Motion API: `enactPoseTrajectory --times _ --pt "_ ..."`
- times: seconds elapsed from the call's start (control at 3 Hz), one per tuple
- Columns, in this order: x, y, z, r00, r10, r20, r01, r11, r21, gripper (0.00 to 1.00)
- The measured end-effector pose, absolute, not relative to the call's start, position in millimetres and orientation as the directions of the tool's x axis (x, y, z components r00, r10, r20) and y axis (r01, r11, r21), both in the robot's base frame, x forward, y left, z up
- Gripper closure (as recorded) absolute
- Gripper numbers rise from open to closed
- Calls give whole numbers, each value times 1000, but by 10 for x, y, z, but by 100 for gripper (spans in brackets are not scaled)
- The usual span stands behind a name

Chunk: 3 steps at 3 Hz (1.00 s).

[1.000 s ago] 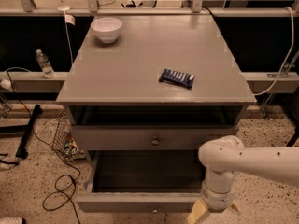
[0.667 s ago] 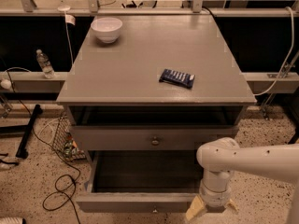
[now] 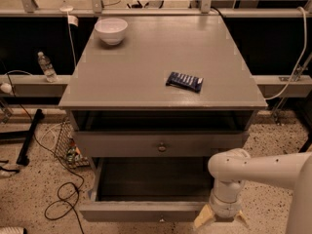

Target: Close middle drawer

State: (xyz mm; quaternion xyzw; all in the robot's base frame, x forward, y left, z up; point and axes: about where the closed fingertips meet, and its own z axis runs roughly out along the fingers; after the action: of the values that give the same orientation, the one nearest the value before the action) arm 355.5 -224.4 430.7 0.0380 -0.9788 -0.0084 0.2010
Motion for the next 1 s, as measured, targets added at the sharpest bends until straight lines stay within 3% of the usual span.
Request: enactPoseTrajectory --times 0.67,1.0 --pt "3450 -2226 4085 -909 -41 414 -31 999 31 44" --pt "3486 -2174 4083 -920 -82 382 -62 996 64 75"
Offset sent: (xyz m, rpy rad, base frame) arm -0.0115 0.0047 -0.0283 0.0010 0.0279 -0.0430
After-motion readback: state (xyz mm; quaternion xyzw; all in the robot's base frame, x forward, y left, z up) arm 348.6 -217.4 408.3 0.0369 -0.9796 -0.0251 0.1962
